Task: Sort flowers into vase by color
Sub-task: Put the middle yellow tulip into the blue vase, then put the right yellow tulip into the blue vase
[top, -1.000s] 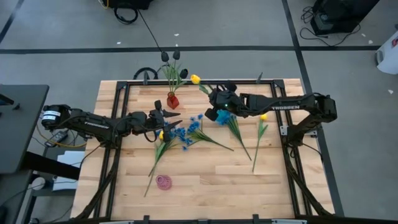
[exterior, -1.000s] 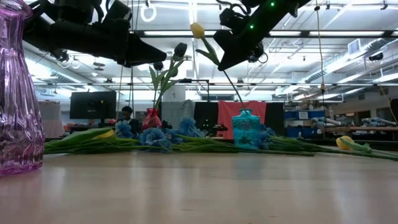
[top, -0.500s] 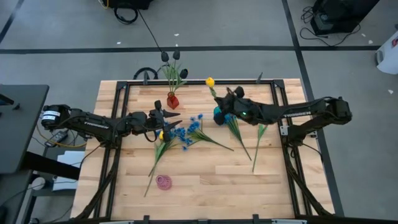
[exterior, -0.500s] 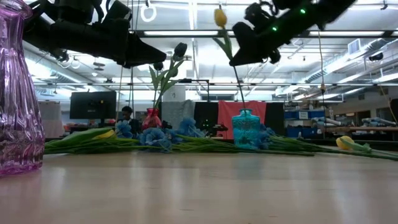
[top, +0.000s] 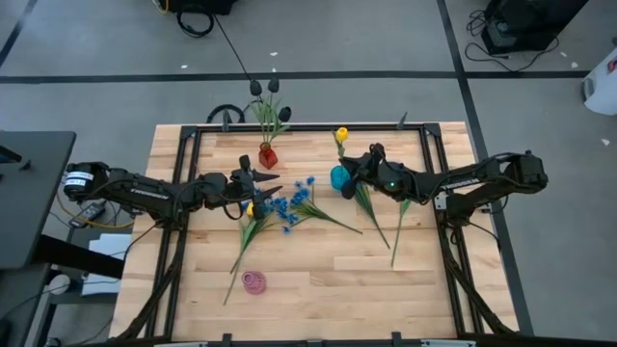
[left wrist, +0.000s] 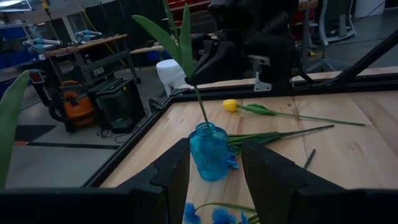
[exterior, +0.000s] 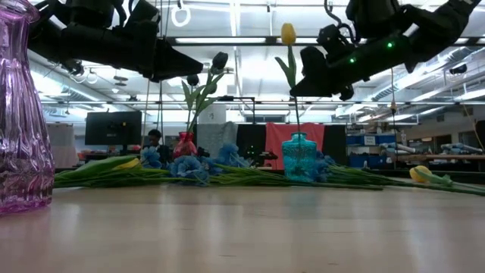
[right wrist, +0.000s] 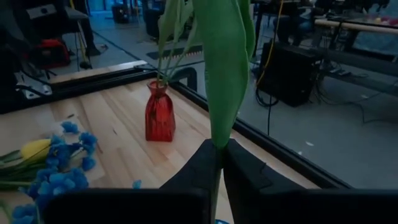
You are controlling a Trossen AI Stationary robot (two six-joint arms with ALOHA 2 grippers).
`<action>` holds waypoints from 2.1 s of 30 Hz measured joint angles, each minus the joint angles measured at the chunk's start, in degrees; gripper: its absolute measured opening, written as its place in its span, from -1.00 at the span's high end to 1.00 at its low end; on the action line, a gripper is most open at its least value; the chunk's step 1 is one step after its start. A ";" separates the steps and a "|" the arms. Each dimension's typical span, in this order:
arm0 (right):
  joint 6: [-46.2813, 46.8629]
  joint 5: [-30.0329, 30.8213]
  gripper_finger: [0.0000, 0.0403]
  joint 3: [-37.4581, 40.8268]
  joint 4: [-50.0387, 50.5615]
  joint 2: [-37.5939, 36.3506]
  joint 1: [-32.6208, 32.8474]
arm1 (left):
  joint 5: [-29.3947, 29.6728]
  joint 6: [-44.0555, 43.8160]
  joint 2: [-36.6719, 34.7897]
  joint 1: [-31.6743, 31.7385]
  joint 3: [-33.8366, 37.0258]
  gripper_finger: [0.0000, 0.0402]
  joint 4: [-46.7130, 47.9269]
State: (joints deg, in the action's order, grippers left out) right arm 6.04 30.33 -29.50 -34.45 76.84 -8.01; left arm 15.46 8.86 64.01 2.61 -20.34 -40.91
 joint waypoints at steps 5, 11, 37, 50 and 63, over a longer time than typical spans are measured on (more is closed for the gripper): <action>0.41 0.02 0.76 0.00 0.59 -0.02 -0.02 | 0.00 0.38 0.00 0.00 0.00 0.24 0.02; 1.34 -0.43 0.58 0.00 2.62 -0.14 0.00 | 0.00 0.48 0.00 0.00 0.00 0.24 0.04; 42.43 -20.46 0.22 -11.74 72.53 -8.55 0.54 | 0.00 0.99 0.00 0.00 0.00 0.24 -0.05; 55.66 -36.44 0.22 -11.58 94.50 -2.89 0.50 | -0.02 0.99 0.00 0.00 0.00 0.24 -1.38; 48.13 -34.65 0.28 -11.56 94.72 9.86 -0.96 | -0.01 1.25 0.00 0.00 0.00 0.24 -1.08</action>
State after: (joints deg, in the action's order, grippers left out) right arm 54.18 -4.32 -41.06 60.27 86.70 -8.97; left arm 15.46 10.11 64.01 2.61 -20.34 -41.99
